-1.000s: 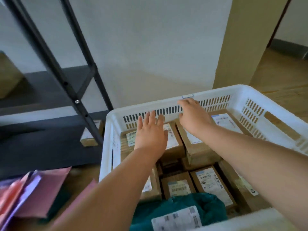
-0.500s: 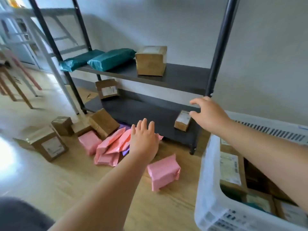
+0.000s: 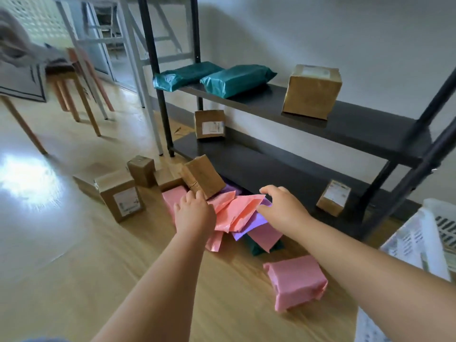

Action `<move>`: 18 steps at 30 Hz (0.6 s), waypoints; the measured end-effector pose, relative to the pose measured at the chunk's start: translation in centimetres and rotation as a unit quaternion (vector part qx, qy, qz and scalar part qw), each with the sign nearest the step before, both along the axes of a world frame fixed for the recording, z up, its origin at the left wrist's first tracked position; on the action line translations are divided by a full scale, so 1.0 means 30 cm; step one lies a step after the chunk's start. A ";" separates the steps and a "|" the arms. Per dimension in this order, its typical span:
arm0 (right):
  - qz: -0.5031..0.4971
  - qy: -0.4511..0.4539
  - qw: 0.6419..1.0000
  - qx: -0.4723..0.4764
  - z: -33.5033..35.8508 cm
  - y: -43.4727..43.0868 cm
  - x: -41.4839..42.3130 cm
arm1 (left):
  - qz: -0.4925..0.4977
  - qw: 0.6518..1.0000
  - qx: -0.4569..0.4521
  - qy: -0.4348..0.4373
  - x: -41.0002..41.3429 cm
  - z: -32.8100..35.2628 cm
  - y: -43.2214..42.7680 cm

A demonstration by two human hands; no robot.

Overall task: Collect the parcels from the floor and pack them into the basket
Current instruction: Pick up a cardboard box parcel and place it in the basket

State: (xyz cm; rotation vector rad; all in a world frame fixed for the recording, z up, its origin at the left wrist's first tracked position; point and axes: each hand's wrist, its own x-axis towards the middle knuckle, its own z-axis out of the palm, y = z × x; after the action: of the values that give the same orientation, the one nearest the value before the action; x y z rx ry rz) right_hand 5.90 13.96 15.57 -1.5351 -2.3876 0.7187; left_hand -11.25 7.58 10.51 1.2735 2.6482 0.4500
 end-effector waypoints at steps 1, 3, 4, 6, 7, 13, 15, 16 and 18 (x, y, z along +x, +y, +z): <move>0.001 -0.005 1.000 -0.008 -0.019 0.020 -0.036 | 0.012 1.000 0.007 -0.014 -0.026 -0.008 0.012; 0.006 -0.013 1.000 -0.025 -0.069 0.068 -0.126 | 0.027 0.999 0.019 -0.029 -0.094 -0.048 0.043; 0.009 -0.019 0.999 -0.030 -0.095 0.092 -0.170 | 0.034 0.999 0.022 -0.032 -0.128 -0.075 0.061; 0.012 -0.029 0.999 -0.041 -0.149 0.143 -0.250 | 0.064 0.996 0.039 -0.055 -0.198 -0.140 0.110; 0.013 -0.033 0.998 -0.045 -0.180 0.173 -0.288 | 0.086 0.991 0.049 -0.086 -0.230 -0.173 0.146; 0.022 -0.050 0.997 -0.052 -0.316 0.355 -0.448 | 0.128 0.970 0.090 -0.186 -0.327 -0.285 0.357; 0.018 -0.051 0.997 -0.053 -0.378 0.440 -0.513 | 0.122 0.971 0.087 -0.188 -0.381 -0.348 0.428; 0.014 -0.047 0.997 -0.056 -0.396 0.473 -0.537 | 0.119 0.971 0.084 -0.188 -0.403 -0.368 0.450; 0.001 -0.036 0.997 -0.065 -0.442 0.545 -0.592 | 0.114 0.972 0.084 -0.187 -0.444 -0.417 0.498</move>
State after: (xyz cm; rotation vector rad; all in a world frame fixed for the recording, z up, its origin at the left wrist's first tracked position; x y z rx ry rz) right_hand -11.86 30.31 2.30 -1.6356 -2.4371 0.8473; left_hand -24.57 22.52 -1.98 0.8190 2.4758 0.8696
